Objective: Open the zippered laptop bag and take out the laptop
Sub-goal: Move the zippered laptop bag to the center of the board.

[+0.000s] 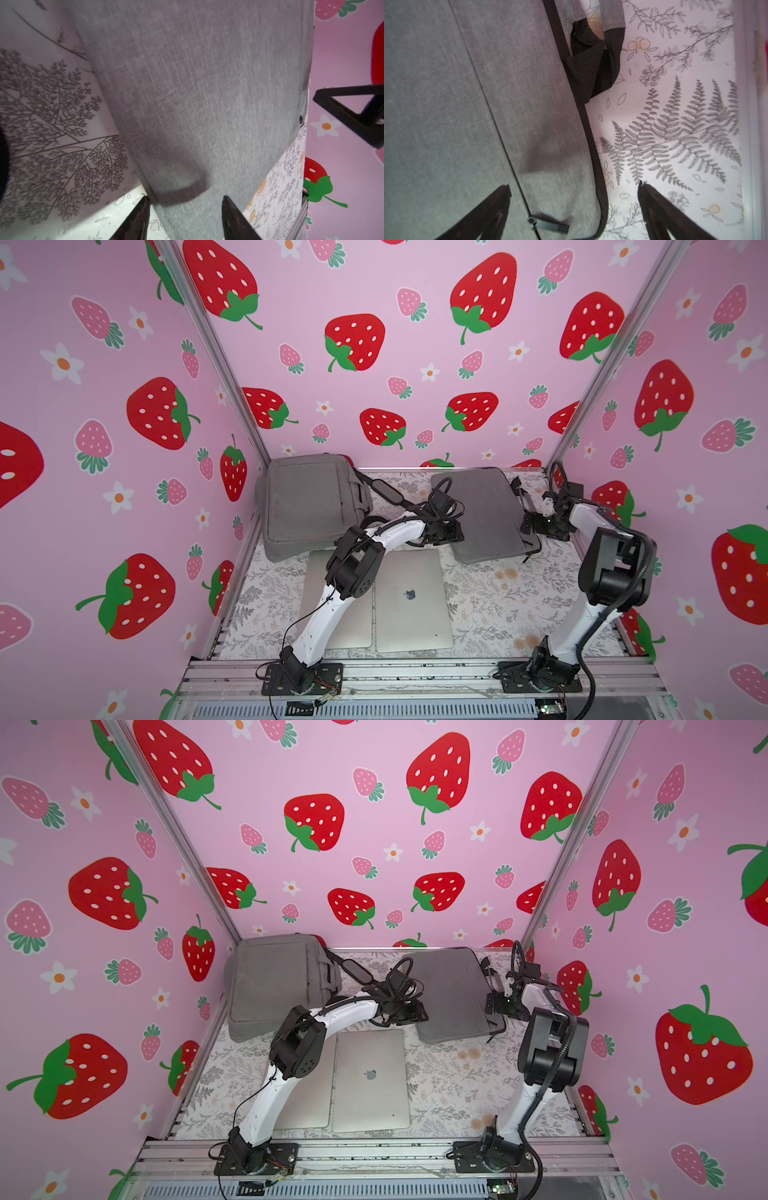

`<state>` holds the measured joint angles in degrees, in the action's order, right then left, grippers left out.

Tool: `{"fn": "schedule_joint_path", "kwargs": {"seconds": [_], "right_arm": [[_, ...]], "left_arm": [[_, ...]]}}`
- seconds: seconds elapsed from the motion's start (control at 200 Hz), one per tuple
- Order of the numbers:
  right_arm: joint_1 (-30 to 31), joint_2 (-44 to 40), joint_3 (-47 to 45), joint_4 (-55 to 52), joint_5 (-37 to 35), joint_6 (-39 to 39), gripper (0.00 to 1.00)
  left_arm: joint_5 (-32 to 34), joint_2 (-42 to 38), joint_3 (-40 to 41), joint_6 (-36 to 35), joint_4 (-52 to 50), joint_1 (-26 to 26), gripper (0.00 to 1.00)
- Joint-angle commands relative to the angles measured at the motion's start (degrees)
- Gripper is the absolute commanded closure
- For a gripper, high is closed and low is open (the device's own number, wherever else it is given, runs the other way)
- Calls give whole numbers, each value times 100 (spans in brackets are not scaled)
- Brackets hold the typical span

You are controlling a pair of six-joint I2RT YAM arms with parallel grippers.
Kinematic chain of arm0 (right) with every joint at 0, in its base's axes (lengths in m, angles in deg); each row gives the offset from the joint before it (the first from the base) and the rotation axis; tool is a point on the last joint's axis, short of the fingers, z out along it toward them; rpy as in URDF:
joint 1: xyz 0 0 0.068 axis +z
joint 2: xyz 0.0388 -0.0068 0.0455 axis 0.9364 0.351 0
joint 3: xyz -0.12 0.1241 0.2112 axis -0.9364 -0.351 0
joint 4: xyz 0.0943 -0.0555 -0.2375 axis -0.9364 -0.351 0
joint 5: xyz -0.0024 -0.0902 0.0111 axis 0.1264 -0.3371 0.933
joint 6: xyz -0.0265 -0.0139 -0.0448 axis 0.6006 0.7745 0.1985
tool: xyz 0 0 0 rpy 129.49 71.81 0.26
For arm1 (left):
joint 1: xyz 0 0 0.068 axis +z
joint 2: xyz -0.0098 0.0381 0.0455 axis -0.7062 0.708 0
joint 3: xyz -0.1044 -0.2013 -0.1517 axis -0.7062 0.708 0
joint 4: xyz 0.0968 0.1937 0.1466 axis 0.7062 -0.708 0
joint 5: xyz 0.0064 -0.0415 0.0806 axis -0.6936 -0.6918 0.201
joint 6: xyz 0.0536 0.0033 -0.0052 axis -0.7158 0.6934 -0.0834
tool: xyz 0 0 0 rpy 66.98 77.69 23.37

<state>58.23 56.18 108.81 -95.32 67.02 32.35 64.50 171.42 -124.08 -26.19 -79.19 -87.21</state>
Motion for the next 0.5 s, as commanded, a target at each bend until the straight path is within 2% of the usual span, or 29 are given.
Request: {"fn": "schedule_joint_path", "kwargs": {"seconds": [0.0, 0.175, 0.275, 0.395, 0.495], "right_arm": [[-163, 277, 204, -174, 305, 326, 0], [-343, 722, 431, -402, 702, 512, 4], [-407, 945, 503, -440, 1230, 555, 9], [-405, 1235, 715, -754, 1864, 673, 20], [-411, 1343, 771, -858, 2114, 676, 32]], "left_arm": [[-105, 165, -298, 152, -19, -35, 43], [-262, 386, -506, 182, -90, -51, 45], [-328, 468, -611, 189, -102, -50, 47], [-411, 534, -738, 159, -149, -37, 52], [-475, 597, -899, 99, -217, -18, 63]]}}
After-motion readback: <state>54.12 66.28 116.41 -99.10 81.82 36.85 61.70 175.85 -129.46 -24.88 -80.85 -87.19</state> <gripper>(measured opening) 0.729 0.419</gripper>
